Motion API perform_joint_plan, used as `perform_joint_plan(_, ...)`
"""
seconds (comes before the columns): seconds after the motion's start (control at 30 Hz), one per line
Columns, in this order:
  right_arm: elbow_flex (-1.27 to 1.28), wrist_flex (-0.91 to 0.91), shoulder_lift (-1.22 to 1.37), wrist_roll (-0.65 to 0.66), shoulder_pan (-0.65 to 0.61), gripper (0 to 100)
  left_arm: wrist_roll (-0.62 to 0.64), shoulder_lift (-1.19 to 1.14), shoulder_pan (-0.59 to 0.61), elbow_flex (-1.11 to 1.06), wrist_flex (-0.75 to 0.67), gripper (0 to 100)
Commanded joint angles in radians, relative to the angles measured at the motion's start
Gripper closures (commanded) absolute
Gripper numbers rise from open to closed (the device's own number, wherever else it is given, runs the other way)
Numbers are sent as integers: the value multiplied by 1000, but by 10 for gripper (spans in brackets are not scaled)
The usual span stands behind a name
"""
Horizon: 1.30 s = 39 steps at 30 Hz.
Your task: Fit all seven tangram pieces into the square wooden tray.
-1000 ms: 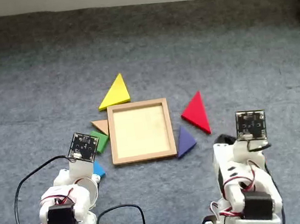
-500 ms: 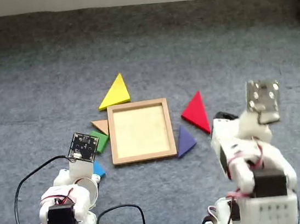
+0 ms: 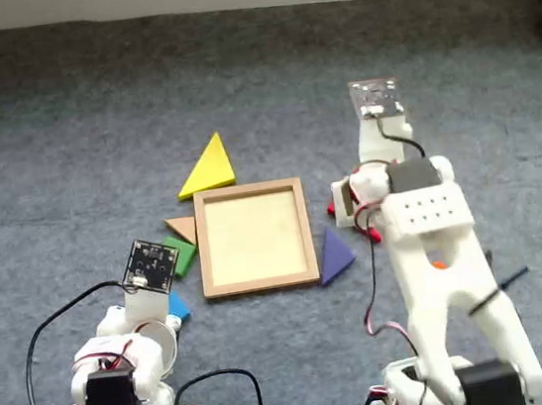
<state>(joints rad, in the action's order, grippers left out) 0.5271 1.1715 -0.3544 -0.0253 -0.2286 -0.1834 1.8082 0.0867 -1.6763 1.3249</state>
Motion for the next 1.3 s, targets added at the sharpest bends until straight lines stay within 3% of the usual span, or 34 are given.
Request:
perform_joint_plan(0.0,-110,-21,96,-6,-12,668,9,8,12,-21,5,993)
perform_joint_plan(0.3,-305,-22,423,-3,-67,667,9,8,12,-21,5,993)
perform_joint_plan(0.7,-484,-22,676,23,-88,667,9,8,12,-21,5,993)
perform_joint_plan(0.87,-484,-22,734,75,-81,667,9,8,12,-21,5,993)
perform_joint_plan(1.27,-484,-85,739,64,-36,667,9,8,12,-21,5,993)
